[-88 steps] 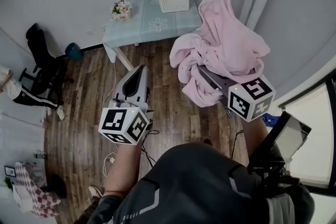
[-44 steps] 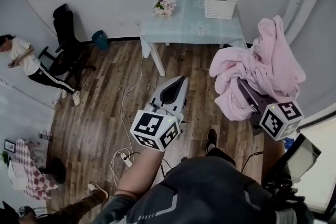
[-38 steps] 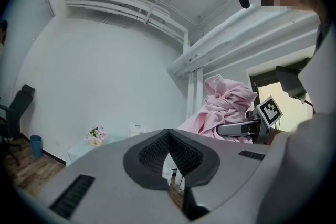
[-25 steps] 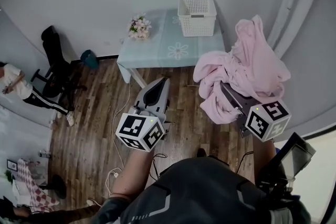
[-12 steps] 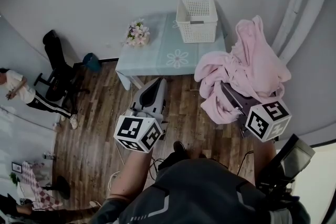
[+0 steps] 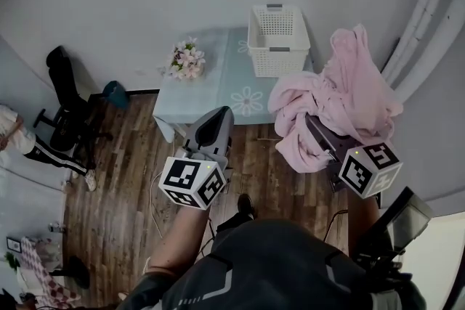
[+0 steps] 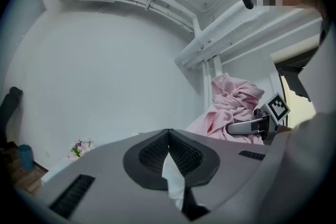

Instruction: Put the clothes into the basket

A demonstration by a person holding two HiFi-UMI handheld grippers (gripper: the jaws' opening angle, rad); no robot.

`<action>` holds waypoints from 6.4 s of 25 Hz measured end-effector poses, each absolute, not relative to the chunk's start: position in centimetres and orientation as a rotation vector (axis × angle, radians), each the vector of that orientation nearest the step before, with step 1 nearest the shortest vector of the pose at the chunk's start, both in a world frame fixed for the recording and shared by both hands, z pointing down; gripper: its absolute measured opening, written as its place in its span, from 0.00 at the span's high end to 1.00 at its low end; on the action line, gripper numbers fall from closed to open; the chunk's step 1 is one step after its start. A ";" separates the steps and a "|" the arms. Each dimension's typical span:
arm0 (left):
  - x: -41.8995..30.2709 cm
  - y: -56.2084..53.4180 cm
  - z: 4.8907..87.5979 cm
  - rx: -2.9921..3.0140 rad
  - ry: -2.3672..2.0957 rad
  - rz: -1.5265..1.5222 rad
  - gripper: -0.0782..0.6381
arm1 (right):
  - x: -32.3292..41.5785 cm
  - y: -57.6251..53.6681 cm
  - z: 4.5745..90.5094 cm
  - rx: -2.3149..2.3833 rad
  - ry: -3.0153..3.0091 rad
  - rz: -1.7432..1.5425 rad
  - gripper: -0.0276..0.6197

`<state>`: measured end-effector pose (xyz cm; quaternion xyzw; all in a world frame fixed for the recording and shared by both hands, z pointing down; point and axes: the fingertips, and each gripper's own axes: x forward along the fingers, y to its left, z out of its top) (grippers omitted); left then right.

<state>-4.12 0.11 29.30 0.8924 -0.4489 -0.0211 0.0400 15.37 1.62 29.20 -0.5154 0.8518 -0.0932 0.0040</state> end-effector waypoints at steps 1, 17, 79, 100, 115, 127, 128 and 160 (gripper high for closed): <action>-4.5 -1.6 29.2 2.736 -1.371 -0.068 0.88 | 15.0 0.0 29.1 -1.618 2.669 -0.293 0.42; -10.1 -14.7 29.7 2.765 -1.203 -0.064 0.88 | 8.7 -11.8 29.0 -1.775 2.605 -0.358 0.42; 1.2 -47.3 32.9 2.742 -1.309 0.138 0.88 | 18.7 -47.3 37.9 -1.791 2.697 -0.832 0.42; -0.8 -57.6 47.7 2.640 -1.250 0.339 0.88 | 15.2 -55.9 58.9 -1.871 2.829 -1.556 0.42; -0.7 -58.5 53.8 2.561 -1.184 0.418 0.88 | 13.7 -55.7 67.4 -1.747 2.779 -2.048 0.42; -0.3 -58.9 55.5 2.521 -1.173 0.416 0.88 | 13.2 -55.7 69.6 -1.720 2.864 -2.139 0.40; -0.2 -58.9 55.6 2.520 -1.170 0.418 0.88 | 13.2 -55.8 69.6 -1.725 2.867 -2.133 0.40; -2.6 -50.8 46.6 2.615 -1.259 0.279 0.88 | 14.1 -55.1 66.7 -1.766 2.822 -2.050 0.31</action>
